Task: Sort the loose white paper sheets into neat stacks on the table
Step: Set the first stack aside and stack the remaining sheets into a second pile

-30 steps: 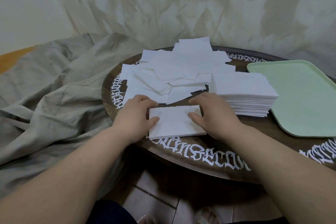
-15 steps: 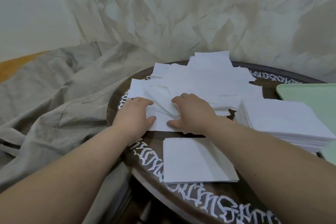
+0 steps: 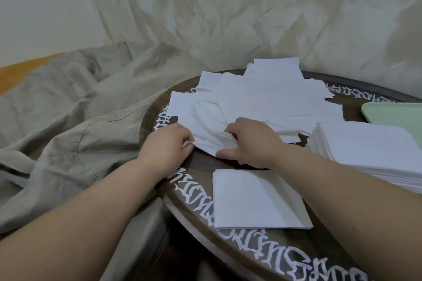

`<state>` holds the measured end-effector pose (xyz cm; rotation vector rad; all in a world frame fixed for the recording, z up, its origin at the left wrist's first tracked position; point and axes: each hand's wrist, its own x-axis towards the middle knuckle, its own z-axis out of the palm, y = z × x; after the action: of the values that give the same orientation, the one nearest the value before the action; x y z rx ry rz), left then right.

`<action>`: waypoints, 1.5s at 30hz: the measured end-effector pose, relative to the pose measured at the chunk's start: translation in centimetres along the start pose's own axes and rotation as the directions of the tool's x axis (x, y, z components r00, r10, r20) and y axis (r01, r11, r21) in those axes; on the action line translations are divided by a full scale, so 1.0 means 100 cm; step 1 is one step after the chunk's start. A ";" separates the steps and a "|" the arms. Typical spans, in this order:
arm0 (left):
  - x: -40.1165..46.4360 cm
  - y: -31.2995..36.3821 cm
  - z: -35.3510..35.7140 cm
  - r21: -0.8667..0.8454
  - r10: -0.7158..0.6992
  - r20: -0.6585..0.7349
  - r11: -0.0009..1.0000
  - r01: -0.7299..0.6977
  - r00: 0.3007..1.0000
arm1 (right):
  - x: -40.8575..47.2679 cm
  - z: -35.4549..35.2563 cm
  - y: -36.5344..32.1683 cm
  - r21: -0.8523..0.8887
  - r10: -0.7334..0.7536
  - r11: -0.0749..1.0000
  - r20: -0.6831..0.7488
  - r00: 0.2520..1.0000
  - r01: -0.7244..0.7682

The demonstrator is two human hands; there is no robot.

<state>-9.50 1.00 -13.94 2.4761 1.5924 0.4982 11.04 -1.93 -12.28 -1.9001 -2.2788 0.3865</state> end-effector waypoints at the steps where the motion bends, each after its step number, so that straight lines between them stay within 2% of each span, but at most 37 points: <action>1: 0.000 0.001 0.000 0.000 -0.013 -0.016 1.000 0.013 1.000 | 0.000 0.001 -0.002 -0.037 0.009 0.999 0.005 1.000 -0.009; 6: -0.001 0.008 -0.003 -0.179 -0.086 -0.141 0.982 0.060 0.986 | 0.009 0.005 -0.004 -0.174 0.009 0.984 -0.080 0.997 -0.022; 9: 0.001 0.012 -0.014 -0.316 -0.341 -0.147 0.906 0.283 0.929 | 0.012 -0.002 -0.006 -0.122 0.024 0.992 -0.150 0.988 -0.042; 11: 0.002 0.019 -0.026 -0.494 -0.475 -0.031 0.772 0.400 0.880 | 0.008 -0.010 -0.008 -0.077 0.027 0.996 -0.248 0.968 -0.048; 12: 0.000 0.025 -0.033 -0.626 -0.469 0.087 0.661 0.414 0.879 | 0.005 -0.014 -0.010 -0.068 0.024 0.997 -0.298 0.954 -0.047; 14: -0.006 0.043 -0.045 -0.811 -0.291 0.308 0.417 0.410 0.906 | -0.005 -0.022 -0.014 -0.071 0.006 0.997 -0.385 0.923 -0.036; 15: -0.010 0.053 -0.050 -0.834 -0.180 0.362 0.376 0.404 0.915 | -0.011 -0.026 -0.018 -0.070 -0.013 0.997 -0.420 0.908 -0.018; 17: -0.015 0.070 -0.054 -0.849 -0.082 0.384 0.359 0.387 0.920 | -0.025 -0.032 -0.026 -0.060 -0.052 0.998 -0.438 0.897 0.029; 18: -0.016 0.077 -0.055 -0.859 -0.121 0.373 0.331 0.392 0.920 | -0.034 -0.035 -0.029 -0.043 -0.072 0.997 -0.429 0.900 0.059; 21: -0.018 0.094 -0.056 -0.924 -0.335 0.321 0.094 0.371 0.886 | -0.064 -0.043 -0.035 0.092 -0.117 0.981 -0.408 0.905 0.168; 23: -0.026 0.102 -0.056 -0.935 -0.387 0.335 -0.023 0.355 0.859 | -0.085 -0.047 -0.036 0.240 -0.067 0.955 -0.405 0.912 0.177; 25: -0.037 0.109 -0.056 -0.922 -0.357 0.383 -0.094 0.375 0.852 | -0.105 -0.047 -0.033 0.402 0.058 0.909 -0.386 0.921 0.112; 28: -0.055 0.118 -0.054 -0.900 -0.322 0.436 -0.137 0.415 0.840 | -0.131 -0.044 -0.029 0.648 0.226 0.760 -0.322 0.919 0.041; 30: -0.067 0.125 -0.053 -0.887 -0.280 0.461 -0.153 0.435 0.842 | -0.146 -0.041 -0.027 0.696 0.264 0.718 -0.295 0.918 0.017; 33: -0.079 0.135 -0.053 -0.868 -0.213 0.497 -0.155 0.473 0.841 | -0.162 -0.036 -0.028 0.662 0.261 0.750 -0.284 0.923 -0.008; 36: -0.085 0.140 -0.054 -0.861 -0.193 0.509 -0.135 0.491 0.839 | -0.170 -0.031 -0.032 0.594 0.178 0.805 -0.254 0.951 0.008; 39: -0.090 0.140 -0.051 -0.853 -0.181 0.521 -0.141 0.503 0.834 | -0.170 -0.024 -0.032 0.506 0.146 0.862 -0.315 0.938 0.035; 43: -0.095 0.138 -0.039 -0.861 -0.234 0.508 -0.131 0.491 0.829 | -0.168 -0.021 -0.031 0.566 0.171 0.820 -0.381 0.909 0.083; 45: -0.093 0.135 -0.036 -0.877 -0.275 0.480 -0.128 0.463 0.833 | -0.167 -0.022 -0.031 0.643 0.201 0.760 -0.369 0.907 0.093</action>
<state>-2.78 -13.34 -8.23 0.7789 1.0215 0.8917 11.85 -18.65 -8.48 -1.4937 -1.5242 0.6117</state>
